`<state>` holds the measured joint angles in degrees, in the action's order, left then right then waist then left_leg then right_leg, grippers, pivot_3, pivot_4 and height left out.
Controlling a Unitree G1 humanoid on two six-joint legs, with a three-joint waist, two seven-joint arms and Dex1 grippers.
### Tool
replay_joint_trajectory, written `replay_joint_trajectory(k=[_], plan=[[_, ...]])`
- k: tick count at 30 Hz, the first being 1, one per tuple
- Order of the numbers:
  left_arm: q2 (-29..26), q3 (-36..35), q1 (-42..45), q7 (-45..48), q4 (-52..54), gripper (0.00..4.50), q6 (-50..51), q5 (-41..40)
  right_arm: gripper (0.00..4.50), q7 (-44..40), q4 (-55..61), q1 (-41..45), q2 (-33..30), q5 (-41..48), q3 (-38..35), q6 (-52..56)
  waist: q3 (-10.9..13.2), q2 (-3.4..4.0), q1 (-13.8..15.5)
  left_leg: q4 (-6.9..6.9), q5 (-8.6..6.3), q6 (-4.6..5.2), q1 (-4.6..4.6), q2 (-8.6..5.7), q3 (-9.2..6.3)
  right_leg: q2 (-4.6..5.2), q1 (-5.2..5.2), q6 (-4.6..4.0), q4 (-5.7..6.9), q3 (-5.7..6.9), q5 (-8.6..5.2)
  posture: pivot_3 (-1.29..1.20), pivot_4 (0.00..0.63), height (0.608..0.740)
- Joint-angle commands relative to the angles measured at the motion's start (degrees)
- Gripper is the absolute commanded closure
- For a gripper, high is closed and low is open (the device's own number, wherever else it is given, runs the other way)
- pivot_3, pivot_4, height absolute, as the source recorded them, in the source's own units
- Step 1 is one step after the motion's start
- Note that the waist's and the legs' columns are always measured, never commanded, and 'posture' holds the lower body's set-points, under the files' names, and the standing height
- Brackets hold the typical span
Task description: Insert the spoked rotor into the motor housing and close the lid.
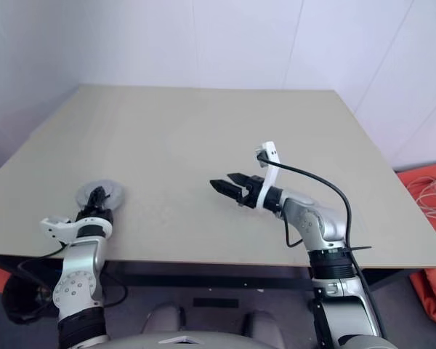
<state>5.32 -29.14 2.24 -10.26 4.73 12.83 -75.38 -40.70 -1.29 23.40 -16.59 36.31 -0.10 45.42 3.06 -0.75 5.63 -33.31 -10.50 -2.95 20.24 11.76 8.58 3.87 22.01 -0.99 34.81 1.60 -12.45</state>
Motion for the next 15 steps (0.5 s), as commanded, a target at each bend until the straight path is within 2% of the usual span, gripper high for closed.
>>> replay_joint_trajectory(k=[1, 11, 15], plan=[[2.2, -0.7, 2.2, 0.8, 1.2, 2.41, -1.6, -1.2, 0.00, -1.4, 3.4, 0.0, -0.6, 0.6, -0.1, -0.8, 0.0, -0.02, 0.0, 0.00, 0.00, 0.00, -0.02, 0.00, 0.00, 0.00, -0.01, 0.00, 0.00, 0.00, 0.00, 0.00, 0.000, 0.740], [3.7, 0.4, 0.1, -5.1, 2.2, 2.41, -2.6, 0.3, 0.00, -1.0, 2.6, 0.0, -0.3, -1.2, 0.3, -1.6, 0.0, -0.01, -0.2, 0.02, -0.01, 0.02, -0.13, 0.00, 0.02, -0.01, -0.04, -0.03, 0.01, -0.04, 0.01, 0.00, 0.000, 0.740], [4.2, 1.6, -1.9, -7.0, 4.6, 1.09, -1.8, -0.1, 0.00, -1.1, 2.2, 0.0, -0.2, -1.9, 0.5, -1.8, 0.0, -0.03, -0.2, 0.02, -0.02, 0.03, -0.14, 0.01, 0.03, -0.01, -0.05, -0.03, 0.00, -0.06, 0.01, 0.00, 0.000, 0.740]])
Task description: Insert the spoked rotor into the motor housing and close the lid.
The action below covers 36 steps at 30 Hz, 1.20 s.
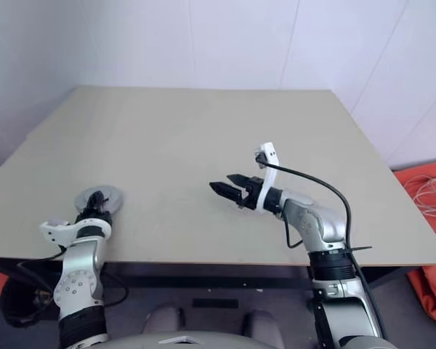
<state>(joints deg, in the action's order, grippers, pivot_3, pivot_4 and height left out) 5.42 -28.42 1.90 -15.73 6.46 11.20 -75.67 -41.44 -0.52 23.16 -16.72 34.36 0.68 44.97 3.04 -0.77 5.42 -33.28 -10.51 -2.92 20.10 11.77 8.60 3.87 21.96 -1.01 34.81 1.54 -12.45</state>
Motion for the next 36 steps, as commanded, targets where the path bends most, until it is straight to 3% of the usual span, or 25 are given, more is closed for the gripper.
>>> replay_joint_trajectory(k=[1, 3, 4, 19, 24, 29, 33, 36], plan=[[4.0, 1.2, -2.1, -2.2, 3.5, 0.76, 0.0, 0.2, 0.00, -0.4, 1.5, 0.2, 0.0, 0.0, -0.3, -1.3, 0.0, 0.00, 0.0, 0.00, 0.00, 0.01, 0.00, 0.01, 0.00, 0.00, 0.00, 0.00, 0.00, 0.00, 0.00, 0.00, 0.000, 0.740], [4.1, 1.8, -3.3, -4.2, 5.0, 0.14, 0.3, 0.2, 0.00, -0.5, 1.4, 0.3, 0.0, -0.3, -0.3, -1.4, 0.0, 0.00, -0.1, 0.00, -0.01, 0.02, -0.01, 0.00, 0.00, 0.00, 0.00, 0.00, 0.00, -0.01, 0.00, 0.00, 0.000, 0.740], [4.1, 2.2, -4.1, -5.2, 6.0, 0.06, 0.6, 0.2, 0.00, -0.5, 1.3, 0.3, 0.0, -0.4, -0.2, -1.4, 0.0, 0.01, -0.1, 0.00, -0.02, 0.03, -0.01, 0.01, 0.01, 0.00, 0.00, 0.00, 0.00, -0.02, 0.00, 0.00, 0.000, 0.740], [4.2, 7.2, -20.2, -20.3, 21.9, 0.06, 2.1, -5.8, 0.00, -1.8, -2.1, 2.0, 0.2, -2.4, 0.1, -2.5, -0.1, 0.04, -0.9, 0.01, -0.07, 0.11, -0.02, 0.01, 0.07, -0.22, -0.09, -0.02, -0.07, -0.07, -0.04, 0.00, 0.000, 0.740], [-1.0, 11.6, -24.2, -22.7, 25.5, 0.06, 7.6, -13.6, 0.00, -2.0, -2.2, 2.5, 0.5, -2.5, 0.6, -2.1, -0.4, 0.43, -1.2, 0.00, -0.13, 0.21, -0.01, 0.00, 0.09, -0.20, -0.11, 0.00, -0.12, -0.11, -0.05, 0.00, 0.000, 0.740], [-9.8, 15.3, -24.5, -14.9, 28.6, 0.06, 14.7, -18.7, 0.00, -2.7, -2.0, 2.2, 0.5, -2.7, 1.3, -2.1, -0.5, 0.61, 0.1, -0.06, -0.22, 0.36, -0.09, -0.06, 0.03, -0.21, -0.09, 0.05, -0.10, -0.08, -0.09, 0.00, 0.000, 0.740], [-15.3, 16.9, -22.7, -6.0, 29.6, 0.06, 17.2, -15.6, 0.00, -3.0, -0.3, 1.0, 0.0, -2.5, 1.3, -2.6, -0.6, 0.38, 0.0, -0.11, -0.21, 0.35, -0.05, -0.04, 0.00, -0.24, -0.07, 0.08, -0.13, -0.10, -0.09, 0.00, 0.000, 0.740], [-20.9, 18.6, -21.1, 1.7, 29.4, 0.06, 18.4, -5.7, 0.00, -3.5, 1.2, -0.5, -0.8, -3.0, 1.7, -3.6, -0.6, 0.37, -0.1, -0.10, -0.19, 0.31, -0.13, 0.06, -0.04, -0.41, -0.06, 0.08, -0.11, -0.12, -0.09, 0.00, 0.000, 0.740]])
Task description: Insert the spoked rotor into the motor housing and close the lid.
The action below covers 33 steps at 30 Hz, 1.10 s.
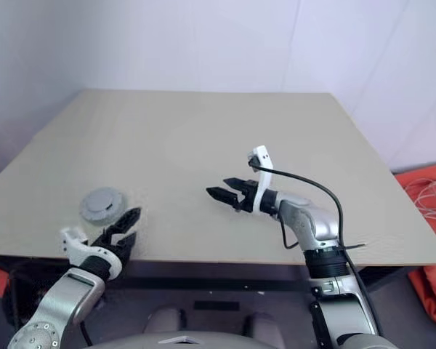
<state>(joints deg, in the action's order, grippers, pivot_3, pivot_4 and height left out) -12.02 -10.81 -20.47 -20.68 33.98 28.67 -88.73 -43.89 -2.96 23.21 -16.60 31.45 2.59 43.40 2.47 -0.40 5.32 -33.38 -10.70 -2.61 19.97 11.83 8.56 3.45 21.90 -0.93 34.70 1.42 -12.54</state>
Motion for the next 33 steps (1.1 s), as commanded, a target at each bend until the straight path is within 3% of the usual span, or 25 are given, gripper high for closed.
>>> replay_joint_trajectory(k=[1, 7, 12, 17, 24, 33], plan=[[-4.5, 1.6, 1.8, 8.6, 1.5, 0.06, 0.6, 10.8, 0.00, -1.1, 4.1, -1.1, -1.2, -0.2, -0.1, -2.4, 0.0, 0.01, 0.0, 0.02, 0.01, -0.02, 0.00, 0.04, -0.02, -0.08, 0.03, 0.00, 0.01, -0.01, 0.00, 0.00, 0.000, 0.740], [-7.0, 3.0, 5.2, 17.4, -2.4, 0.06, -3.6, 27.5, 0.00, -1.2, 6.6, -4.4, -2.6, -2.9, 0.9, -7.2, 0.0, 0.06, 0.0, 0.05, 0.02, -0.04, 0.02, 0.05, -0.02, -0.11, 0.07, -0.01, 0.01, -0.08, 0.00, 0.00, 0.000, 0.740], [-9.4, 5.5, 6.9, 25.0, -4.4, 0.06, -6.9, 40.4, 0.00, -0.7, 7.1, -8.6, -3.6, -10.9, 3.5, -20.9, 0.0, 0.05, 0.1, 0.12, 0.01, -0.01, 0.05, 0.05, -0.02, -0.12, 0.10, -0.03, 0.00, -0.09, 0.00, 0.00, 0.000, 0.740], [-11.1, 8.3, 7.1, 30.7, -6.3, 0.06, -11.7, 52.5, 0.00, -0.2, 6.6, -11.3, -3.1, -13.2, 2.6, -29.0, 0.0, 0.13, -0.2, 0.19, 0.00, 0.00, 0.08, 0.04, 0.02, -0.11, 0.18, -0.05, 0.01, -0.14, -0.01, 0.00, 0.000, 0.740], [-9.5, 10.5, 6.3, 37.5, -10.0, 0.06, -20.0, 62.7, 0.00, 0.4, 6.8, -14.4, -3.3, -12.9, 1.7, -31.0, 0.0, 0.13, -0.7, 0.19, 0.00, 0.00, 0.05, 0.04, 0.00, -0.11, 0.14, -0.07, 0.00, -0.14, -0.01, 0.00, 0.000, 0.740], [-8.4, 12.3, 3.4, 43.5, -11.0, 0.06, -23.1, 66.6, 0.00, 0.1, 6.8, -17.1, -2.9, -12.5, 1.2, -32.0, 0.0, 0.21, -1.4, 0.22, 0.00, 0.01, 0.05, 0.05, 0.00, -0.11, 0.19, -0.09, 0.01, -0.15, -0.02, 0.00, 0.000, 0.740]])
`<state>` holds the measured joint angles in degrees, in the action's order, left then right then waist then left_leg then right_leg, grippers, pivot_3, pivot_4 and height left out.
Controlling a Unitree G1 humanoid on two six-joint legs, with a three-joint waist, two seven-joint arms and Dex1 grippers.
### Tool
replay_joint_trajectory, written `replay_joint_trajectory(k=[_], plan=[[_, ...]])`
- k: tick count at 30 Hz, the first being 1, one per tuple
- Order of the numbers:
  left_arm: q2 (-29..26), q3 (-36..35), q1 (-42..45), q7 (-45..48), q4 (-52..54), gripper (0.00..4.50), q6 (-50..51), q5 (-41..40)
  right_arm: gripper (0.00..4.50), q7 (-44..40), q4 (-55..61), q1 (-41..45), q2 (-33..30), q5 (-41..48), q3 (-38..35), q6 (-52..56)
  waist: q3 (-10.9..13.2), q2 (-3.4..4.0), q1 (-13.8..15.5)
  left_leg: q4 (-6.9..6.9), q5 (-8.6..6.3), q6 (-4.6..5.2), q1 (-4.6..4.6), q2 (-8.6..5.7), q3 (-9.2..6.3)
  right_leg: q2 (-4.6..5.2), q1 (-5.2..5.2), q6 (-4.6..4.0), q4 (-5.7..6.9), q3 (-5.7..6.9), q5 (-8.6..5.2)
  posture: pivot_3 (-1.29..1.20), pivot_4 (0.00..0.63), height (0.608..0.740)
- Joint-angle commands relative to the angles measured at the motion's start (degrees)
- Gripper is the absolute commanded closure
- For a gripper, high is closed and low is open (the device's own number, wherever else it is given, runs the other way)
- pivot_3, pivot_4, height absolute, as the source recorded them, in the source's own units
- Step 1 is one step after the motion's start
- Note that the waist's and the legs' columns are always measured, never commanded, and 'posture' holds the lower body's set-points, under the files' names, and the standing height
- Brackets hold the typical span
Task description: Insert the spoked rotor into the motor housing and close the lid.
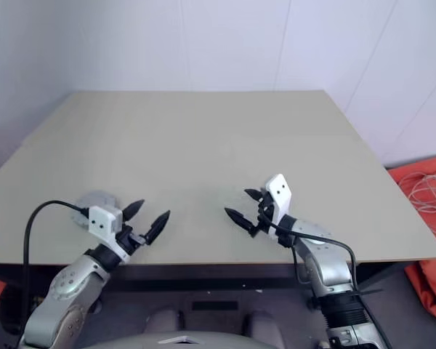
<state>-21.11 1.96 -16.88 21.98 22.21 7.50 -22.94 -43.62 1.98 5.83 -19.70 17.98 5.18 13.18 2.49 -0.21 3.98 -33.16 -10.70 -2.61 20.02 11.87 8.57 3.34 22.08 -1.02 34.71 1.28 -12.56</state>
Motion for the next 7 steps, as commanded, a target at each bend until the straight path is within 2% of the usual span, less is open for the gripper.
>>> replay_joint_trajectory(k=[1, 7], plan=[[1.2, -0.6, -0.3, 0.8, 0.7, 0.06, -2.0, 1.0, 0.00, -0.2, 1.7, 0.2, 0.1, 1.1, -1.5, -1.8, 0.0, 0.02, 0.0, 0.00, 0.00, 0.00, -0.01, -0.01, 0.00, 0.01, -0.01, 0.00, 0.00, -0.01, 0.00, 0.00, 0.000, 0.740], [4.3, -1.3, 0.6, -2.5, -1.2, 0.06, -3.1, 5.1, 0.00, 0.0, -0.2, 1.0, 0.8, 0.8, -1.4, -2.4, 0.0, 0.02, 0.0, 0.00, 0.00, 0.00, -0.01, -0.01, 0.00, 0.01, -0.01, 0.00, 0.00, -0.01, 0.00, 0.00, 0.000, 0.740]])
